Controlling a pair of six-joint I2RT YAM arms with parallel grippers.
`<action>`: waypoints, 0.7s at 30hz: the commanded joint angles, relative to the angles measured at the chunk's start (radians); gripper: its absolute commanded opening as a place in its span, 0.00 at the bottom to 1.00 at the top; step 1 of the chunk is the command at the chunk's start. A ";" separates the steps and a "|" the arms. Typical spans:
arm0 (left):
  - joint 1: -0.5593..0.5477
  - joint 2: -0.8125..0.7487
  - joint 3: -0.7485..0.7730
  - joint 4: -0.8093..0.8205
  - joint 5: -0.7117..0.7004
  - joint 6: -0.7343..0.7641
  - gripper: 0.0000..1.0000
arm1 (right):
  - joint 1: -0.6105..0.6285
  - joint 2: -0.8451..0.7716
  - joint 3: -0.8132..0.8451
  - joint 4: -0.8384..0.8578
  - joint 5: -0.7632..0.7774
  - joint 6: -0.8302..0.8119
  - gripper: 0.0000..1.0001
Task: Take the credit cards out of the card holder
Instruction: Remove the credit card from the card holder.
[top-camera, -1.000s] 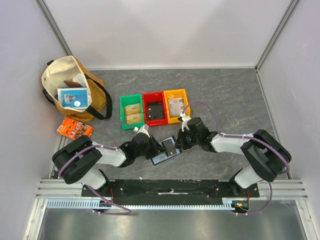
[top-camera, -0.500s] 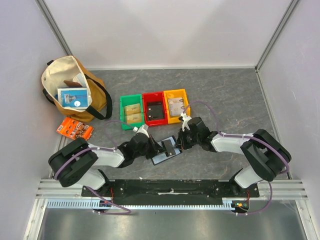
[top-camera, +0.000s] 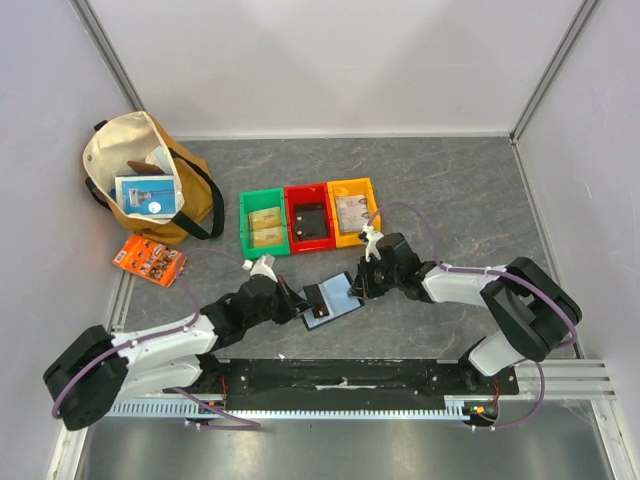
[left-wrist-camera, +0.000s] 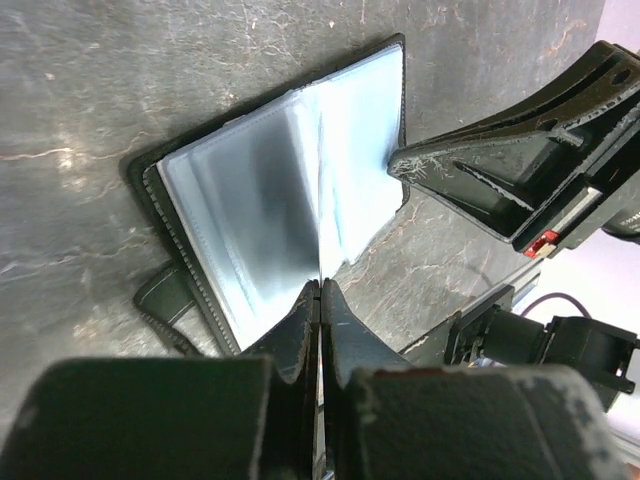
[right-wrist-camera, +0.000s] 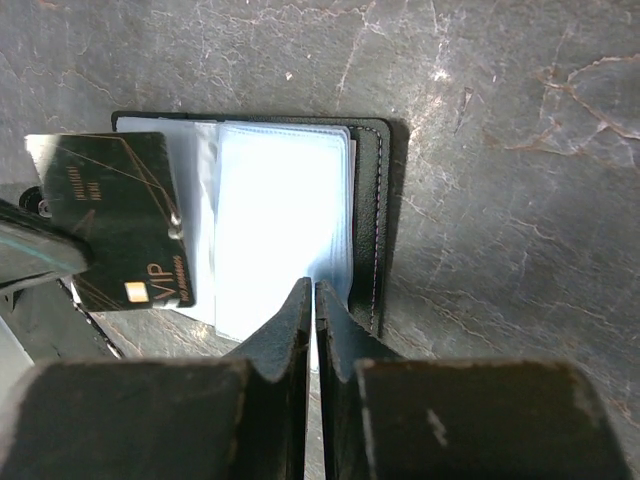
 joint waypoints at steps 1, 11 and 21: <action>0.003 -0.128 0.015 -0.180 -0.064 0.085 0.02 | -0.005 -0.038 0.015 -0.147 0.059 -0.044 0.12; 0.086 -0.225 0.229 -0.382 0.146 0.577 0.02 | -0.005 -0.265 0.129 -0.299 -0.007 -0.182 0.56; 0.088 -0.107 0.614 -0.712 0.414 1.156 0.02 | -0.004 -0.471 0.273 -0.374 -0.185 -0.346 0.78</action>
